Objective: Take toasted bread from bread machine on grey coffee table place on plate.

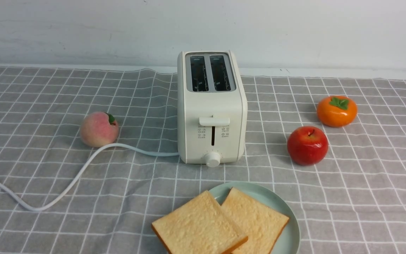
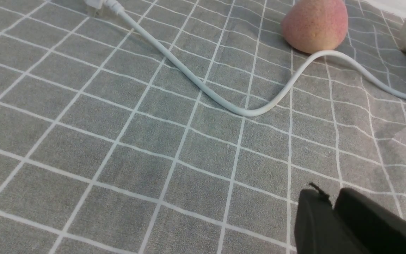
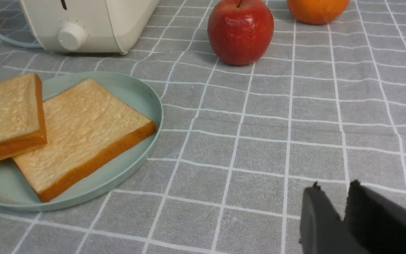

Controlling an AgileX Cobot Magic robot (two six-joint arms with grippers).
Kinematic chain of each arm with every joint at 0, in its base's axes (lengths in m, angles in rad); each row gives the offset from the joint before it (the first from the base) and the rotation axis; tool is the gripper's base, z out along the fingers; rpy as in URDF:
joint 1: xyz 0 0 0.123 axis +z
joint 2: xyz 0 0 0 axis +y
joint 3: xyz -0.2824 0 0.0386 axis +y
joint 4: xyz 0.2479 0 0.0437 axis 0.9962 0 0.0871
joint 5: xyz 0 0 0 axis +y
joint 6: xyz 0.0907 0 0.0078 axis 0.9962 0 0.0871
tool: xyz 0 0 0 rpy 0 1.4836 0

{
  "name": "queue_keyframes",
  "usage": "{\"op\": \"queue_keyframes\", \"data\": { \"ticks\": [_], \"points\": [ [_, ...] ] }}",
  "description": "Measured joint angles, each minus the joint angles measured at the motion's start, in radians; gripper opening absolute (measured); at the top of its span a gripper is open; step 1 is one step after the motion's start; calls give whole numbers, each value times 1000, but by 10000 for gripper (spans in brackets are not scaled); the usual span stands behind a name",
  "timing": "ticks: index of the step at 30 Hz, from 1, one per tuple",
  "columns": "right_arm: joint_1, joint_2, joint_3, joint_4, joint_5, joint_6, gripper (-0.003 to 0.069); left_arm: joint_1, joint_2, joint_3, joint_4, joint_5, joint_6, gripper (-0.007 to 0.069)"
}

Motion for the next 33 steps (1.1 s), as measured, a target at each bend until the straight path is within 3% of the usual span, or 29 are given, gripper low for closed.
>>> {"op": "queue_keyframes", "data": {
  "ticks": [33],
  "points": [
    [0,-1,-1,2,2,0,177,0,0,0,0,0,0,111]
  ]
}}
